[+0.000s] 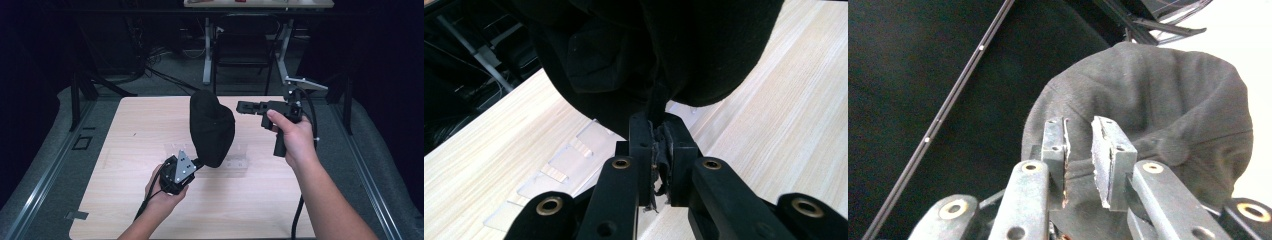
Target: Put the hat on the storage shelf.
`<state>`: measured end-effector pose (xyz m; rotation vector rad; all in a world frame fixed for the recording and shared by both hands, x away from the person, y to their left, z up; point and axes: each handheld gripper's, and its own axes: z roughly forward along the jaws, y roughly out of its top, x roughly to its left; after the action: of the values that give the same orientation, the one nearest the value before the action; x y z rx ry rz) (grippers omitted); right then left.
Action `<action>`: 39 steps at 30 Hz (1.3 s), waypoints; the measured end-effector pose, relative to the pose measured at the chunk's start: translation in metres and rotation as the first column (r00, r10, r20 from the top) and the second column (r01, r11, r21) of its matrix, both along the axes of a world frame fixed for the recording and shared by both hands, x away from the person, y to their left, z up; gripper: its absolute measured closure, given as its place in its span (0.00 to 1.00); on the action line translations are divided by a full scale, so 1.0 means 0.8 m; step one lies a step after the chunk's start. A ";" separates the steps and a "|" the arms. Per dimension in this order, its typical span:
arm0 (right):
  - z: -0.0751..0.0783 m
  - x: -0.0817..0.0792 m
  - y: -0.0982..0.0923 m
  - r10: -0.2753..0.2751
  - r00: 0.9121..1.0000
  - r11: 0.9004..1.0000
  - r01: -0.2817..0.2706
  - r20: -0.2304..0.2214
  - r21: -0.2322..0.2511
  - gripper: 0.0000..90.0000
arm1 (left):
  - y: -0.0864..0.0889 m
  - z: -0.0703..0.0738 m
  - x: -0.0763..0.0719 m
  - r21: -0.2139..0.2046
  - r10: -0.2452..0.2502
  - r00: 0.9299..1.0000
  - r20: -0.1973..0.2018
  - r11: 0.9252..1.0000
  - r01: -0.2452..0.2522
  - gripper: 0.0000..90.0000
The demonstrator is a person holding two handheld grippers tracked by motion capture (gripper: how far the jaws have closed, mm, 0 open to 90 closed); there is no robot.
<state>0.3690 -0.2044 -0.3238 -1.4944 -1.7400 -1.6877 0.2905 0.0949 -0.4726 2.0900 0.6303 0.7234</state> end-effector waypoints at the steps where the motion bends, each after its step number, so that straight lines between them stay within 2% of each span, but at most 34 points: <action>1: 0.000 -0.002 -0.003 -0.005 1.000 1.000 0.005 0.003 -0.003 0.84 | 0.002 0.000 0.000 0.004 -0.002 1.000 0.001 1.000 0.002 0.95; 7: 0.000 -0.012 -0.018 -0.019 1.000 1.000 0.020 0.017 -0.018 0.84 | 0.012 -0.004 0.003 -0.029 0.014 1.000 -0.027 0.999 -0.015 0.95; 11: -0.003 -0.018 -0.026 -0.027 0.999 0.999 0.028 0.022 -0.028 0.84 | 0.019 -0.008 0.005 -0.017 0.023 0.999 -0.036 1.000 -0.024 0.95; 14: -0.005 -0.021 -0.032 -0.042 0.999 0.998 0.043 0.028 -0.041 0.83 | 0.025 -0.015 0.007 -0.023 0.038 0.998 -0.050 0.999 -0.039 0.94; 17: -0.009 -0.024 -0.038 -0.048 0.999 0.998 0.049 0.025 -0.039 0.82 | 0.032 -0.026 0.012 -0.044 0.058 0.994 -0.097 0.997 -0.062 0.94; 21: -0.011 -0.027 -0.044 -0.055 0.998 0.997 0.056 0.027 -0.047 0.82 | 0.044 -0.037 0.015 -0.077 0.077 0.989 -0.125 0.993 -0.087 0.93; 30: -0.015 -0.031 -0.046 -0.057 0.998 0.996 0.059 0.032 -0.061 0.82 | 0.049 -0.045 0.012 -0.080 0.078 0.989 -0.128 0.993 -0.089 0.93; 35: -0.018 -0.034 -0.049 -0.064 0.997 0.996 0.066 0.035 -0.066 0.81 | 0.051 -0.050 0.009 -0.101 0.079 0.989 -0.129 0.991 -0.092 0.92; 39: -0.022 -0.036 -0.052 -0.072 0.997 0.994 0.075 0.031 -0.078 0.81 | 0.051 -0.052 0.007 -0.090 0.078 0.990 -0.118 0.992 -0.089 0.91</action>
<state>0.3404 -0.2461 -0.3414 -1.5949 -1.8066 -1.7015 0.2958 0.1359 -0.5143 2.0378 0.8049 0.6110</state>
